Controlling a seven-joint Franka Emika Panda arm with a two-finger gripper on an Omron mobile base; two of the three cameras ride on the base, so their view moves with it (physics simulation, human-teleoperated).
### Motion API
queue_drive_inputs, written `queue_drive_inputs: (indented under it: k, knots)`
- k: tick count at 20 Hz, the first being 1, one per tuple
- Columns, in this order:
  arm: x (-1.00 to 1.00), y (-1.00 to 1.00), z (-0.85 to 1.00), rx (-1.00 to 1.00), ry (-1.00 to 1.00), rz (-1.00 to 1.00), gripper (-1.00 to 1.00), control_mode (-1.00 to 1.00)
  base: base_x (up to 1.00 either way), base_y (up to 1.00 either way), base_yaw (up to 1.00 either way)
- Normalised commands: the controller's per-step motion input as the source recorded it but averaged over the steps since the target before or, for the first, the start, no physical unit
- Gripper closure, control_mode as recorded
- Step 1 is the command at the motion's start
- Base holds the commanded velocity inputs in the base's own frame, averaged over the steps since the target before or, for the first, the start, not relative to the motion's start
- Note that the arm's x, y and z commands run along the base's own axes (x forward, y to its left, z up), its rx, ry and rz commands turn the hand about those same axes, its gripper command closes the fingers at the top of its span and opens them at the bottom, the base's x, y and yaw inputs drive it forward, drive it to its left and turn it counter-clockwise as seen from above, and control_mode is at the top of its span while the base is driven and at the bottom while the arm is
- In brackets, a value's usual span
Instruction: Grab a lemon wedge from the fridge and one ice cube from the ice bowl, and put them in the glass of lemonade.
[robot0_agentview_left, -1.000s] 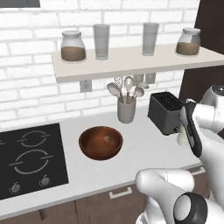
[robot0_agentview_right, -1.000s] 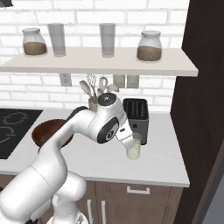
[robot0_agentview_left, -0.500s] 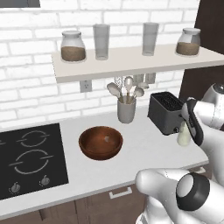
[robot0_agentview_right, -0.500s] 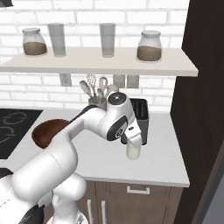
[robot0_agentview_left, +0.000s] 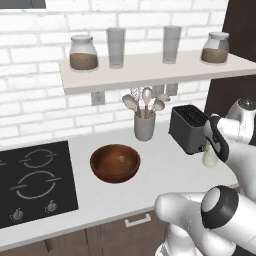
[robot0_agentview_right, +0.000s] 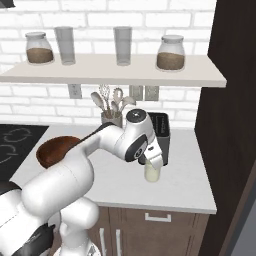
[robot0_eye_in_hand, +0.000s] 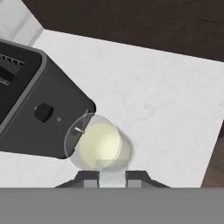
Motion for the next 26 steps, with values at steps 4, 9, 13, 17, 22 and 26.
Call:
queue_drive_inputs:
  k: [4,9,13,17,22,26]
  knots:
    - [0.28,0.0,-0.11,0.0,0.0,0.0,1.0,-1.0,0.0,0.0,0.0]
    - [0.3,-0.01,-0.06,0.0,0.0,0.0,1.0,-1.0,0.0,0.0,0.0]
    - [0.25,-0.04,-0.06,0.0,0.0,0.0,1.0,-1.0,0.0,0.0,0.0]
    - [0.08,-0.13,-0.11,0.0,0.0,0.0,1.0,-1.0,0.0,0.0,0.0]
    - [0.06,-0.13,-0.24,0.0,0.0,0.0,1.0,-1.0,0.0,0.0,0.0]
    - [0.03,-0.09,-0.25,0.0,0.0,0.0,1.0,-1.0,0.0,0.0,0.0]
